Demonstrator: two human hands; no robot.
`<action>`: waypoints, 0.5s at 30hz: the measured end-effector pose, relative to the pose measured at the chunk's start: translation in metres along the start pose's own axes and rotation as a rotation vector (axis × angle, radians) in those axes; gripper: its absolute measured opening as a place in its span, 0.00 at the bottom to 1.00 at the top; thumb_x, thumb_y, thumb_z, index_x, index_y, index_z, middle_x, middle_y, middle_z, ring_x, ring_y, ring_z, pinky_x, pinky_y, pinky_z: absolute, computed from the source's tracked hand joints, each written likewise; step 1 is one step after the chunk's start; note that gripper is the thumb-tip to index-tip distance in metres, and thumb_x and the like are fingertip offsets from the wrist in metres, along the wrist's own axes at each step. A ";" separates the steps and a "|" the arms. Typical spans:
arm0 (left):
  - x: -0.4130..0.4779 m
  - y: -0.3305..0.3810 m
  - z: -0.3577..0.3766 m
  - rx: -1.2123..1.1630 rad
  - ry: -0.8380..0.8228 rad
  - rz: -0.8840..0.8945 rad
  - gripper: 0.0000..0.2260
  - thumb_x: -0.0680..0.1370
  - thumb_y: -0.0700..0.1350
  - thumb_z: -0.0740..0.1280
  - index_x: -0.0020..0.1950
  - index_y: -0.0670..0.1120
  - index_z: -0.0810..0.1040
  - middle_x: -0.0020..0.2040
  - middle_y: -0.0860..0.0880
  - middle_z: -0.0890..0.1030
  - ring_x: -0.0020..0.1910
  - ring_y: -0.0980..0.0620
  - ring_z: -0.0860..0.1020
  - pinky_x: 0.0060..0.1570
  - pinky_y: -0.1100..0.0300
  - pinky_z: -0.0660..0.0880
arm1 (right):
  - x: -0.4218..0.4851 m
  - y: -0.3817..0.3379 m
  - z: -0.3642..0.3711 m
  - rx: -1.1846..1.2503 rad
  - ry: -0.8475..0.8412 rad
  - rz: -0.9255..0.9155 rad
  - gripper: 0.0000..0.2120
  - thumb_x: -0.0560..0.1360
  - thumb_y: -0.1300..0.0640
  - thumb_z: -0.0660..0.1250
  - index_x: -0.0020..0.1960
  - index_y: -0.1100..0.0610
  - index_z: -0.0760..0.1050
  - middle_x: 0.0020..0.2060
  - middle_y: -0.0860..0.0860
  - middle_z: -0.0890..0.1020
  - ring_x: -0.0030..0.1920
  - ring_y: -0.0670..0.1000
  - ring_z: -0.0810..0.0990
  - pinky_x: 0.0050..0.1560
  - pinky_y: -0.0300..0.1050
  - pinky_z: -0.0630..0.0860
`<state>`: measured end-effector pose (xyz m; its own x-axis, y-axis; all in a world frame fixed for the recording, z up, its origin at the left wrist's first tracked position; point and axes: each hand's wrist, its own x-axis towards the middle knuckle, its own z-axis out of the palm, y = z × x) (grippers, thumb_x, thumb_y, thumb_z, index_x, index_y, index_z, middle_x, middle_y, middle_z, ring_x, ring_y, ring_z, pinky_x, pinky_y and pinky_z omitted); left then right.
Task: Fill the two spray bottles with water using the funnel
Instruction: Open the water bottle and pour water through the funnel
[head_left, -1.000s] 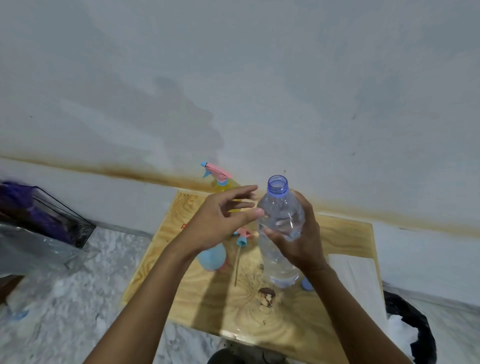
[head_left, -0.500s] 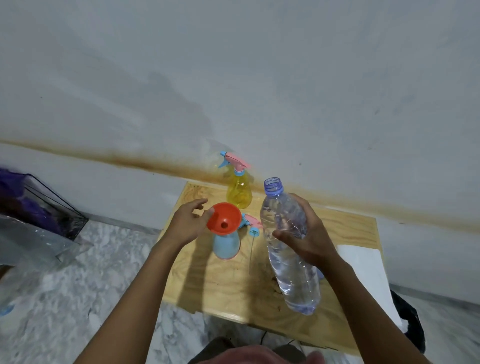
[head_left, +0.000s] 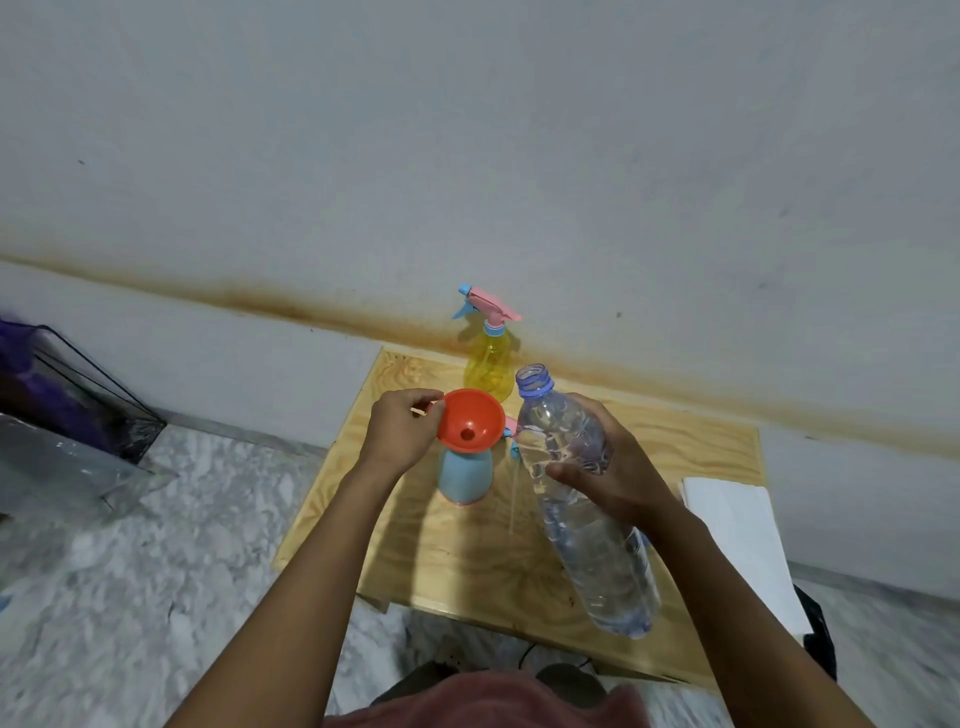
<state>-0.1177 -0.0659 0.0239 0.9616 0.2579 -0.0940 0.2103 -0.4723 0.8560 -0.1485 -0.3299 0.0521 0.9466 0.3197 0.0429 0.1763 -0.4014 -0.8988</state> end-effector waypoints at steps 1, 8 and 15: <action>0.001 -0.001 0.000 -0.011 0.001 -0.008 0.09 0.78 0.42 0.69 0.56 0.43 0.85 0.47 0.49 0.84 0.46 0.50 0.81 0.53 0.57 0.78 | 0.001 0.001 0.001 -0.005 -0.009 0.001 0.34 0.66 0.38 0.76 0.69 0.36 0.66 0.60 0.31 0.79 0.60 0.41 0.81 0.57 0.41 0.80; 0.005 -0.004 0.002 -0.103 0.006 -0.063 0.07 0.78 0.41 0.70 0.53 0.43 0.85 0.46 0.48 0.84 0.44 0.49 0.83 0.48 0.57 0.81 | 0.007 0.004 0.008 -0.033 -0.072 0.023 0.32 0.67 0.37 0.74 0.68 0.33 0.66 0.60 0.30 0.77 0.60 0.38 0.80 0.55 0.36 0.79; 0.005 -0.006 0.003 -0.160 -0.002 -0.086 0.05 0.78 0.41 0.70 0.51 0.44 0.86 0.43 0.50 0.84 0.40 0.49 0.84 0.44 0.59 0.81 | 0.011 0.007 0.011 -0.064 -0.122 0.066 0.30 0.66 0.32 0.72 0.65 0.27 0.66 0.59 0.29 0.78 0.58 0.37 0.80 0.57 0.40 0.78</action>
<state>-0.1132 -0.0645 0.0171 0.9416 0.2898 -0.1713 0.2613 -0.3082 0.9147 -0.1402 -0.3193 0.0416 0.9173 0.3915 -0.0723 0.1354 -0.4776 -0.8681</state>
